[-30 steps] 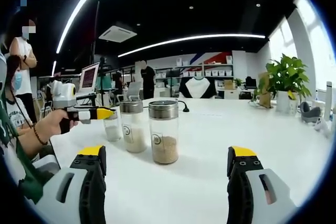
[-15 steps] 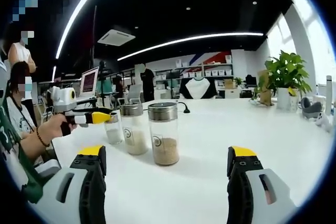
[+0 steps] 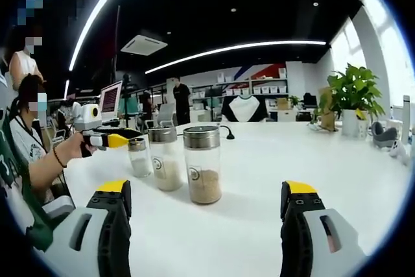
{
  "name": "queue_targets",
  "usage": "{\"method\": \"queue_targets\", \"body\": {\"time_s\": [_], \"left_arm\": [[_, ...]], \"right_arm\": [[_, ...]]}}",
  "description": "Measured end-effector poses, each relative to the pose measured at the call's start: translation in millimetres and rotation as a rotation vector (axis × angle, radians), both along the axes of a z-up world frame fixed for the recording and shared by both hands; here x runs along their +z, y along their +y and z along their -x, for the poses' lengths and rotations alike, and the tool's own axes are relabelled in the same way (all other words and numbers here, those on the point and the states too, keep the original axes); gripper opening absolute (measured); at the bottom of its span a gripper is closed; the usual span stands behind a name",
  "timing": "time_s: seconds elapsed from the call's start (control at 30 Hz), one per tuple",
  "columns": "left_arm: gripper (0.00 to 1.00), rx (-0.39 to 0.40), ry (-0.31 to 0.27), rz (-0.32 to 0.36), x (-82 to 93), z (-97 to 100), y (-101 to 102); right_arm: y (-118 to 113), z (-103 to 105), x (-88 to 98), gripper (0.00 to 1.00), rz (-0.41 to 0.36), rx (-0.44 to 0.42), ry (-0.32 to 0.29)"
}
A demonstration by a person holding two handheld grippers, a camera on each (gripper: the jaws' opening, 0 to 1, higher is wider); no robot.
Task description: Rotate the seasoning bottle until the label or dispensing opening points toward the visible target arrow and the bottle remains upright within the marked orientation range
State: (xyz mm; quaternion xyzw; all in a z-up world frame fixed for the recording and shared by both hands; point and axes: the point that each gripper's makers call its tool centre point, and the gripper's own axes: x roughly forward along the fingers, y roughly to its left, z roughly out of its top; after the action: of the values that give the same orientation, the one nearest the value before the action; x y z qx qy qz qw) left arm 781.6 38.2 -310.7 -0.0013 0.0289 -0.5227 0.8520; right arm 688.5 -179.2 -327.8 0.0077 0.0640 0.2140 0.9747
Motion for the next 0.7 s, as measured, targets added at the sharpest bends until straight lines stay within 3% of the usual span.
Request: {"method": "queue_targets", "body": {"time_s": [0.17, 0.23, 0.33, 0.5, 0.57, 0.63, 0.7], "left_arm": [[0.52, -0.05, 0.026, 0.005, -1.7, -8.2, 2], [0.53, -0.076, 0.094, 0.016, -3.1, -8.8, 4], [0.54, -0.101, 0.046, 0.017, 1.8, -6.3, -1], [0.52, -0.122, 0.059, -0.022, -5.7, -6.3, -10], [0.49, -0.091, 0.04, -0.032, -7.0, -14.1, -7], [0.48, -0.116, 0.073, -0.02, -9.1, -13.5, -7], [0.48, -0.126, 0.068, -0.013, -8.7, -13.3, -6]], "right_arm": [[1, 0, 0.1, 0.98, 0.001, 0.002, 0.0], [0, 0, 0.3, 0.98, 0.0, 0.001, 0.002], [-1, 0, 1.7, 0.98, 0.0, -0.004, -0.003], [-2, 0, 0.9, 0.98, 0.0, -0.006, 0.0], [-2, 0, 1.2, 0.98, -0.004, -0.006, -0.001], [-2, 0, 2.0, 0.98, -0.01, -0.003, -0.004], [-1, 0, 2.3, 0.98, -0.007, -0.002, -0.006]]}}
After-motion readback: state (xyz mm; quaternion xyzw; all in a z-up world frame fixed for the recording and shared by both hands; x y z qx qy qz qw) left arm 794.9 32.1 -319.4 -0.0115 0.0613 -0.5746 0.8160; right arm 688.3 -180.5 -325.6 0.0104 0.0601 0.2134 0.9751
